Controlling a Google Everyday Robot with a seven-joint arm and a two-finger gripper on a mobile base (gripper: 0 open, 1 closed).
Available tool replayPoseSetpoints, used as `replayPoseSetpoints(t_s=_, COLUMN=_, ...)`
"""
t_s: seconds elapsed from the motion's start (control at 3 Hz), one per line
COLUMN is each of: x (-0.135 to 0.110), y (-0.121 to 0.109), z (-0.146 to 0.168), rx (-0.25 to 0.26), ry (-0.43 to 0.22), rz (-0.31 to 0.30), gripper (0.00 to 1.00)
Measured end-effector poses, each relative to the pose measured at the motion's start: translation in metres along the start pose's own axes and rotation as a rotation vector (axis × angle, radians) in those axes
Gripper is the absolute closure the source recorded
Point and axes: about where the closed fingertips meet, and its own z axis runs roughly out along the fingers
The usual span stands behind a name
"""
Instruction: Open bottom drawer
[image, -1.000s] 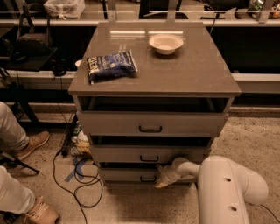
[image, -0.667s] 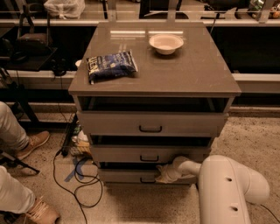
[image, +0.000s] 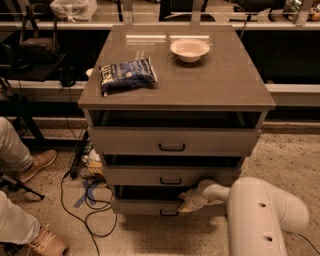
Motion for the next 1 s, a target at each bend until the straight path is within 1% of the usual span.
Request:
replayPoseSetpoints(t_s=0.33, x=0.000, y=0.000, z=0.000, rx=0.000, ry=0.000, rz=0.000, gripper=1.00)
replayPoseSetpoints(t_s=0.67, x=0.007, y=0.014, z=0.002, rx=-0.007, ry=-0.012, rz=0.021, gripper=1.00)
replayPoseSetpoints(t_s=1.0, x=0.006, y=0.014, z=0.000, rx=-0.007, ry=-0.012, rz=0.021, gripper=1.00)
